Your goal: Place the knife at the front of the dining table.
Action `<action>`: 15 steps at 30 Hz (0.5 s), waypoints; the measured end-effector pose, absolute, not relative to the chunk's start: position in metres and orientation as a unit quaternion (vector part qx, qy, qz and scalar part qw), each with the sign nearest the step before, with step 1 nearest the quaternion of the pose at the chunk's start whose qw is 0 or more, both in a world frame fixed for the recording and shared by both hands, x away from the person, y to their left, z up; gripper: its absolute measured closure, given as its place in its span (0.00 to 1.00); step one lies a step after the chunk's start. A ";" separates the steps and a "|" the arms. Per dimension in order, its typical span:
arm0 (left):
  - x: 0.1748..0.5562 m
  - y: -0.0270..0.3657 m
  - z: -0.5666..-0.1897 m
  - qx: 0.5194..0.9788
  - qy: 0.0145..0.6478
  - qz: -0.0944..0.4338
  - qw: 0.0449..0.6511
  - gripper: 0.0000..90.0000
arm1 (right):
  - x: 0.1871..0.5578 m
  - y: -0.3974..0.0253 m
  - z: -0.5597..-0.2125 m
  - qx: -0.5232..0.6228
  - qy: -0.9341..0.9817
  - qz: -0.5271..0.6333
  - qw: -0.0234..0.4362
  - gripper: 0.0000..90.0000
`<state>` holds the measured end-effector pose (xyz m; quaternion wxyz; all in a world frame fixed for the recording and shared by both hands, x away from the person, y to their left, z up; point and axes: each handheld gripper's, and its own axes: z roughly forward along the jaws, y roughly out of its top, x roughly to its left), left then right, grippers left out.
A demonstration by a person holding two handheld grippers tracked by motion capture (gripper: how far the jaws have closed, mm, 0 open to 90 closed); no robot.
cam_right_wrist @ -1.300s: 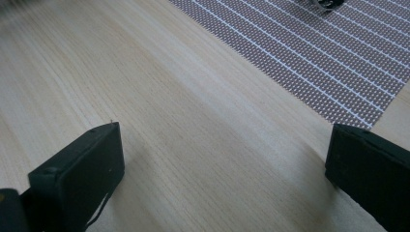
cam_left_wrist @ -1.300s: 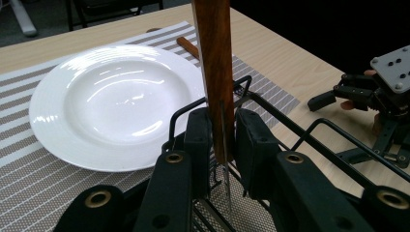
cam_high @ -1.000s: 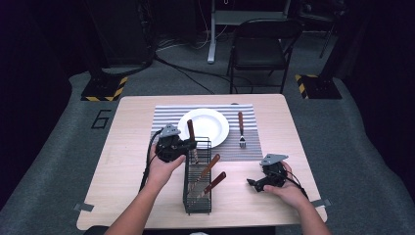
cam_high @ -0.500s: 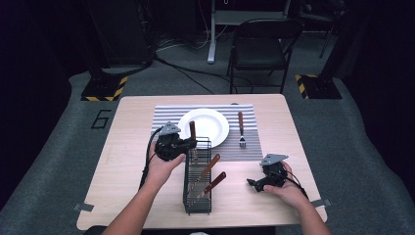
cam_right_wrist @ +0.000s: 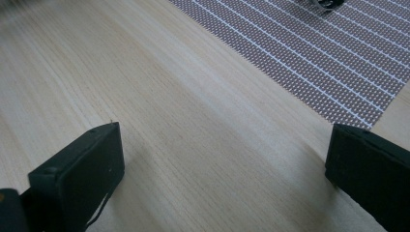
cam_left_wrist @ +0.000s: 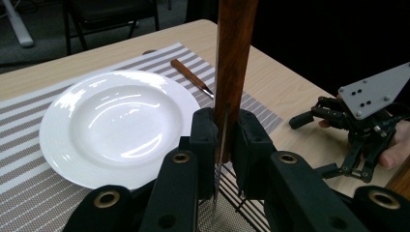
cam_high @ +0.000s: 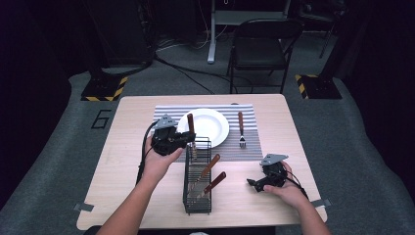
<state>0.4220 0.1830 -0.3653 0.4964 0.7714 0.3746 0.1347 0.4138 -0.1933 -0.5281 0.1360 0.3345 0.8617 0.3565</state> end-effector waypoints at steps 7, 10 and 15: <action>0.422 0.187 -0.354 0.770 0.374 0.133 0.500 0.88 | 0.414 -0.193 -0.528 0.333 0.862 0.357 0.137 0.00; 0.421 0.188 -0.350 0.769 0.374 0.133 0.501 0.88 | 0.414 -0.193 -0.528 0.333 0.862 0.357 0.137 0.00; 0.419 0.195 -0.338 0.764 0.374 0.142 0.506 0.88 | 0.414 -0.193 -0.528 0.332 0.862 0.357 0.137 0.00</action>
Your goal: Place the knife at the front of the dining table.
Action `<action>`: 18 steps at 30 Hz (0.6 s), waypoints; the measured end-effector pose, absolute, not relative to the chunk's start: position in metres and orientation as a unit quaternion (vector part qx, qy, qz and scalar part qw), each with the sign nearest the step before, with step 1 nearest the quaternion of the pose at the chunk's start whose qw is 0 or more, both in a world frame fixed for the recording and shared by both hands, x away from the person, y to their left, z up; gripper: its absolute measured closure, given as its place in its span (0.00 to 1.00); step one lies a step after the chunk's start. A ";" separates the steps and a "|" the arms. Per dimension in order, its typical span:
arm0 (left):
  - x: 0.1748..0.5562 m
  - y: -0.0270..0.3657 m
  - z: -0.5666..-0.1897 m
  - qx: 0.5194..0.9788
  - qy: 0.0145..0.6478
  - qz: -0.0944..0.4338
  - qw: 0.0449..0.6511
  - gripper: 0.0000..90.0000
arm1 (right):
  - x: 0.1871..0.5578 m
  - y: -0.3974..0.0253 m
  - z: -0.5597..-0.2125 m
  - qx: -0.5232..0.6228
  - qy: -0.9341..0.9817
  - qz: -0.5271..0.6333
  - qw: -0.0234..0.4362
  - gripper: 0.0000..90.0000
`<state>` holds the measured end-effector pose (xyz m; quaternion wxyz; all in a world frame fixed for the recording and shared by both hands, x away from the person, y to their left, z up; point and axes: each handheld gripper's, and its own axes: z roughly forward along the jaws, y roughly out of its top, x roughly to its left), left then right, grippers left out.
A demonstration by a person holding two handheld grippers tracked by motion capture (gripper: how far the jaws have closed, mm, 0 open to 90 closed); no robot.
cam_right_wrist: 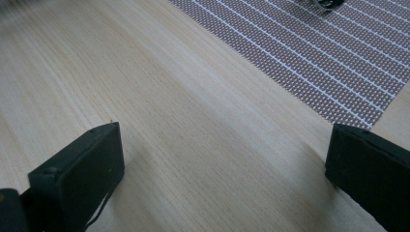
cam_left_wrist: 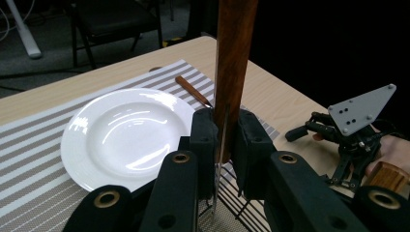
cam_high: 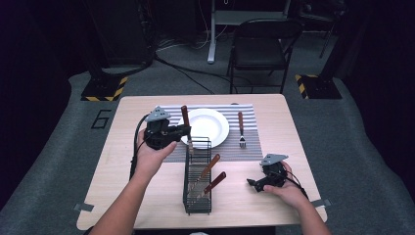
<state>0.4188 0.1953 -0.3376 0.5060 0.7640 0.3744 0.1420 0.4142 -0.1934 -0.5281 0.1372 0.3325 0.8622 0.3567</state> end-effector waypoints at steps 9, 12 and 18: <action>0.415 0.205 -0.322 0.761 0.369 0.155 0.511 0.88 | 0.414 -0.193 -0.528 0.335 0.862 0.357 0.136 0.00; 0.414 0.208 -0.317 0.759 0.368 0.160 0.513 0.88 | 0.414 -0.193 -0.528 0.334 0.862 0.357 0.137 0.00; 0.413 0.214 -0.312 0.756 0.369 0.167 0.514 0.88 | 0.414 -0.193 -0.528 0.334 0.862 0.357 0.136 0.00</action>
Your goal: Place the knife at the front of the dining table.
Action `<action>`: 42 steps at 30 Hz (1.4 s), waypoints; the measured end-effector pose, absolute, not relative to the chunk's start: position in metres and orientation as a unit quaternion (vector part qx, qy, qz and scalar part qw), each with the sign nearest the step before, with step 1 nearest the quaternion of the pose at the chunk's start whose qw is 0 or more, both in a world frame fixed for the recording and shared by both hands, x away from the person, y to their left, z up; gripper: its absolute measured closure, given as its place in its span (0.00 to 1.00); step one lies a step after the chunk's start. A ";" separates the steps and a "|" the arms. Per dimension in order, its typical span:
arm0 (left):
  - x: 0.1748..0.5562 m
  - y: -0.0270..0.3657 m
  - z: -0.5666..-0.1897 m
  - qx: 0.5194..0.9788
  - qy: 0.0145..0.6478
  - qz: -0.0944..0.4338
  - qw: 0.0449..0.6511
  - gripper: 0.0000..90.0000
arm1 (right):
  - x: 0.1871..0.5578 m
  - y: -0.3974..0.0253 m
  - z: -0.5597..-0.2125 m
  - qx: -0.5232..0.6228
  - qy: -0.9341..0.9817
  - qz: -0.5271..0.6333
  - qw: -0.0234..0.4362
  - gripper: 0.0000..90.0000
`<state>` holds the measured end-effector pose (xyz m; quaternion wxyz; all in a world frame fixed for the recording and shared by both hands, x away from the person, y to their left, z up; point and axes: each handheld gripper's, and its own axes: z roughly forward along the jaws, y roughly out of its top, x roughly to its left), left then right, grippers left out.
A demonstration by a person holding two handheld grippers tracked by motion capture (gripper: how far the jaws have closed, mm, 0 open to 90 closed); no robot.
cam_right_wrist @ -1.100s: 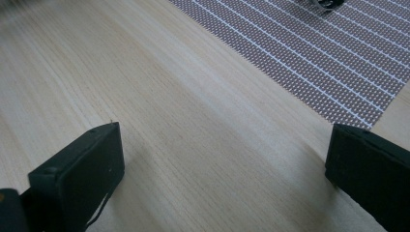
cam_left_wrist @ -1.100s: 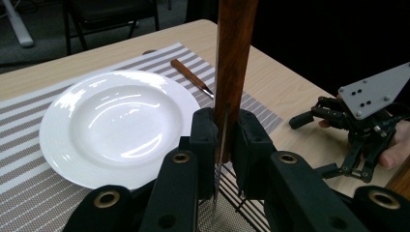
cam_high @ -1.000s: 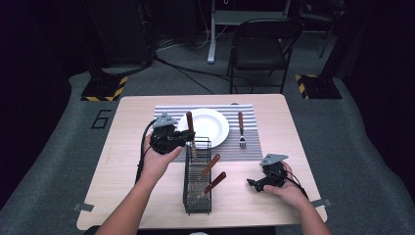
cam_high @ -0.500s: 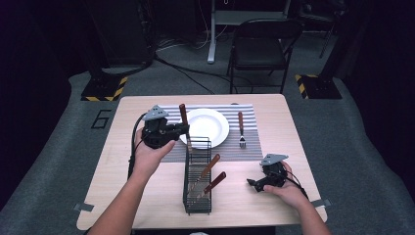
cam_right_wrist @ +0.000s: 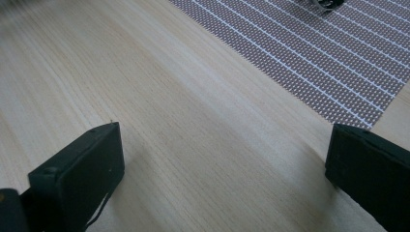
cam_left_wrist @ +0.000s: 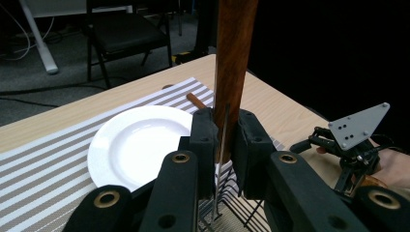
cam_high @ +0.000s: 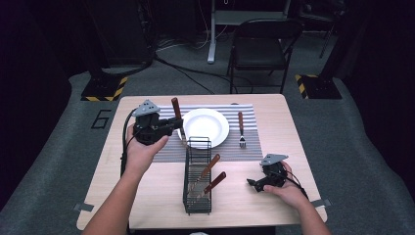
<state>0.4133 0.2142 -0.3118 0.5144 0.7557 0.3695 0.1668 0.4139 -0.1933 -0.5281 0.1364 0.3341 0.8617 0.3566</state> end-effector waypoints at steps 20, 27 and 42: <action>0.427 0.237 -0.332 0.747 0.406 0.183 0.494 0.89 | 0.414 -0.193 -0.528 0.332 0.862 0.357 0.137 0.00; 0.437 0.249 -0.343 0.733 0.432 0.182 0.493 0.89 | 0.414 -0.193 -0.528 0.332 0.862 0.357 0.138 0.00; 0.455 0.258 -0.363 0.716 0.465 0.176 0.490 0.89 | 0.414 -0.193 -0.528 0.332 0.862 0.357 0.138 0.00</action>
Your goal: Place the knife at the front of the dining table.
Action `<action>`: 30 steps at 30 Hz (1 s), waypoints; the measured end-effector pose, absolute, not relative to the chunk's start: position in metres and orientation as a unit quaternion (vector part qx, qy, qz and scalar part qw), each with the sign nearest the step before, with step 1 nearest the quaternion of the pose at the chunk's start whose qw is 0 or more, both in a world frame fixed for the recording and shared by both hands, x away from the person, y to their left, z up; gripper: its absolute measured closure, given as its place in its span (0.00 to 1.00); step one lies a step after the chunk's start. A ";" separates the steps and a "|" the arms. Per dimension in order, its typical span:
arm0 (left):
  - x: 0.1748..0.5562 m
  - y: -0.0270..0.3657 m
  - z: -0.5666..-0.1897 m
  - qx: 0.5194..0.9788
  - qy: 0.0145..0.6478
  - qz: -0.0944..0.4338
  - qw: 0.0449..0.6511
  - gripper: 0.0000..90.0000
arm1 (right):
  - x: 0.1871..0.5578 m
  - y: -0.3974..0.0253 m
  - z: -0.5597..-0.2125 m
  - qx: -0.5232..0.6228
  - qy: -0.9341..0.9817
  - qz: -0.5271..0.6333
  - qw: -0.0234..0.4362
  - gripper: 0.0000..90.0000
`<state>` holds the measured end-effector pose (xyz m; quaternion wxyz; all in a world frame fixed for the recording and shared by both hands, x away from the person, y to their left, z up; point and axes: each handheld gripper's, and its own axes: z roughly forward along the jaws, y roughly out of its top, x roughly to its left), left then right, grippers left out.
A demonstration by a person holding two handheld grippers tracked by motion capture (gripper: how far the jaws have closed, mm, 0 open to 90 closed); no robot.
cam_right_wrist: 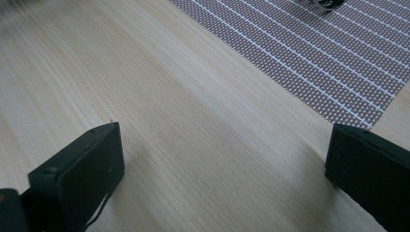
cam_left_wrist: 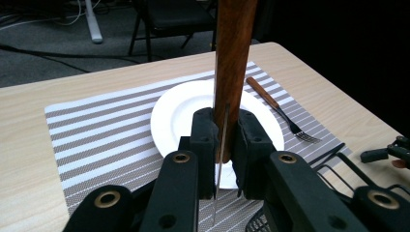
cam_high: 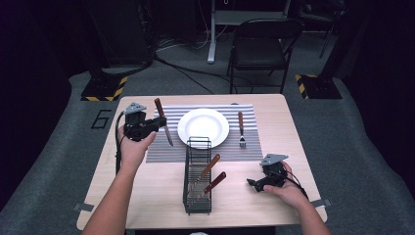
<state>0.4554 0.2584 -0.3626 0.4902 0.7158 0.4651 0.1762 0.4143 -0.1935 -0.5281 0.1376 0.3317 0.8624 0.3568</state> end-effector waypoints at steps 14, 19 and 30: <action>0.469 0.267 -0.390 0.711 0.491 0.175 0.472 0.89 | 0.414 -0.193 -0.528 0.335 0.862 0.357 0.136 0.00; 0.470 0.272 -0.397 0.709 0.502 0.175 0.463 0.89 | 0.414 -0.193 -0.528 0.332 0.862 0.357 0.138 0.00; 0.475 0.278 -0.412 0.715 0.515 0.182 0.437 0.89 | 0.414 -0.193 -0.528 0.334 0.862 0.357 0.136 0.00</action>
